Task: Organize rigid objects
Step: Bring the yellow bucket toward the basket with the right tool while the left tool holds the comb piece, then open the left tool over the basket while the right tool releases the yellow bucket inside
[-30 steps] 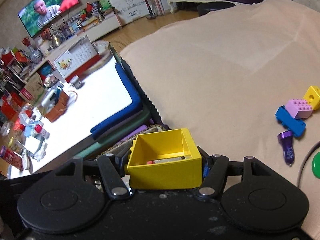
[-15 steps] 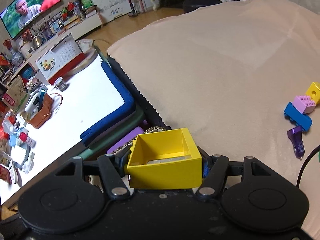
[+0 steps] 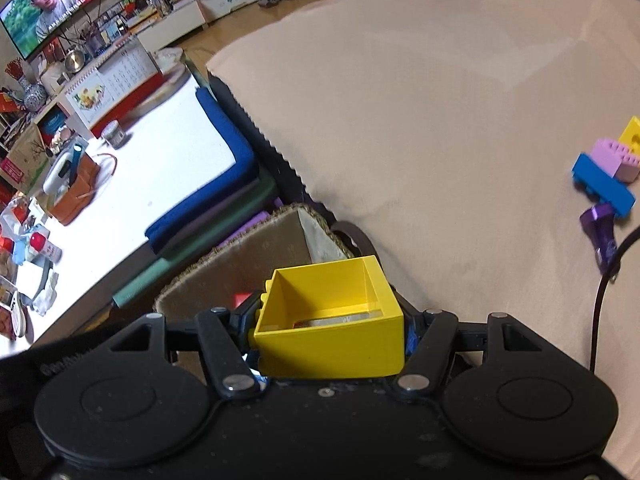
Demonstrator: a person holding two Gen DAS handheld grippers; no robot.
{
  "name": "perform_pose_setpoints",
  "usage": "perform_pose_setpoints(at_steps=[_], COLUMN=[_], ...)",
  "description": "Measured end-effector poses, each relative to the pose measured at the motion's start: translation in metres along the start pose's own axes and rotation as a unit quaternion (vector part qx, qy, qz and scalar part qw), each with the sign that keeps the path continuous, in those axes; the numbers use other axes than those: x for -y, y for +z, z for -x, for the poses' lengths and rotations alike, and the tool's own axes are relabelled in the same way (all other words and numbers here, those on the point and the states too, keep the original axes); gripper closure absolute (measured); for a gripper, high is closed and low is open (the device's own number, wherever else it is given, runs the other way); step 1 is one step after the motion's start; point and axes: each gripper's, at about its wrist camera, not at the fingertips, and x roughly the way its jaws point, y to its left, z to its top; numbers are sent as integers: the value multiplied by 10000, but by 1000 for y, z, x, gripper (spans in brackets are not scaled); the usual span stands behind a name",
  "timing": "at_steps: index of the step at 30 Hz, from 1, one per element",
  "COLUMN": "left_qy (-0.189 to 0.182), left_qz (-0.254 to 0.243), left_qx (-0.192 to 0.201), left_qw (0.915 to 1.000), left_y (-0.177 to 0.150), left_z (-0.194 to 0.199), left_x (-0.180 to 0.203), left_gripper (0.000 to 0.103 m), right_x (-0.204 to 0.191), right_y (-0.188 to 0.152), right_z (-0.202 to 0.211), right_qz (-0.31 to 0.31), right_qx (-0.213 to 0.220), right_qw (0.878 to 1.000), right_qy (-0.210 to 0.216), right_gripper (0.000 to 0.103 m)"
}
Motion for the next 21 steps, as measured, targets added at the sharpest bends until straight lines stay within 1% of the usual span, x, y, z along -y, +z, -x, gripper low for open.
perform_pose_setpoints(at_steps=[3, 8, 11, 15, 21], left_qy=[40, 123, 136, 176, 146], left_qz=[-40, -112, -157, -201, -195], left_qx=[-1, -25, -54, -57, -62], left_qw=[10000, 9999, 9998, 9996, 9997], left_y=[-1, -2, -1, -1, -2], left_z=[0, -2, -3, -3, -3], left_x=[2, 4, 6, 8, 7], left_gripper=[24, 24, 24, 24, 22], right_x=[1, -1, -5, -6, -3], right_y=[-3, -6, -6, -4, -3], right_z=[-8, -12, -11, -10, -9], right_qz=[13, 37, 88, 103, 64], right_qx=[-101, -150, -93, 48, 53], right_qw=[9999, 9999, 9999, 9999, 10000], right_qy=[5, 43, 48, -31, -21], right_gripper=[39, 39, 39, 36, 35])
